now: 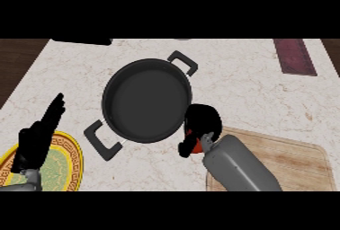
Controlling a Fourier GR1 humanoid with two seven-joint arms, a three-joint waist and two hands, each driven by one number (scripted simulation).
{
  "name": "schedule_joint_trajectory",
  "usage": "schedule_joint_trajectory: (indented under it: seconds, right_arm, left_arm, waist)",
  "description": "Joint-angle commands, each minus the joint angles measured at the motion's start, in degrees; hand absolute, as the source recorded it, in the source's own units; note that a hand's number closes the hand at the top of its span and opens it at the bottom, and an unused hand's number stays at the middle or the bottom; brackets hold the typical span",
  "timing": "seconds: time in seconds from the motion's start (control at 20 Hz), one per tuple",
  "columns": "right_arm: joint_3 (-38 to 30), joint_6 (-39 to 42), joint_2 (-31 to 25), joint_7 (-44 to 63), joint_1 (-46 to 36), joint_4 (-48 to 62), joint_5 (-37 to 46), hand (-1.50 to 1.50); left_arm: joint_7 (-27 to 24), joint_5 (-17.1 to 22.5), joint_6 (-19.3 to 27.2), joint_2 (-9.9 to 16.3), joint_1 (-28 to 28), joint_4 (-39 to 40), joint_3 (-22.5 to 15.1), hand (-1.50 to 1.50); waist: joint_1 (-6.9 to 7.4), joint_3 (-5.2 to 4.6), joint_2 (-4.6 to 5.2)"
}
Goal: Pick the bell pepper from the cutting board and place it in the pot
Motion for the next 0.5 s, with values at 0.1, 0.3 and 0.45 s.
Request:
schedule_joint_trajectory:
  seconds: [0.1,0.3,0.45]
  right_arm:
    - [16.1,-8.8,2.9,11.3,-9.0,-3.3,-0.5,1.5]
    - [21.4,-13.7,3.0,19.1,-16.9,-3.4,2.7,1.5]
    - [22.2,-16.1,3.0,24.2,-22.8,-4.4,7.0,1.5]
  left_arm:
    - [0.6,-1.4,0.0,-0.4,-3.6,1.6,-1.6,0.0]
    - [1.0,-0.4,-1.1,-0.3,-4.6,3.0,-1.3,0.0]
    - [1.0,-0.8,-0.6,-0.5,-3.3,2.7,-1.4,0.0]
  waist:
    - [2.56,-0.11,-0.16]
    - [2.2,-0.22,-0.41]
    - [2.33,-0.28,-1.17]
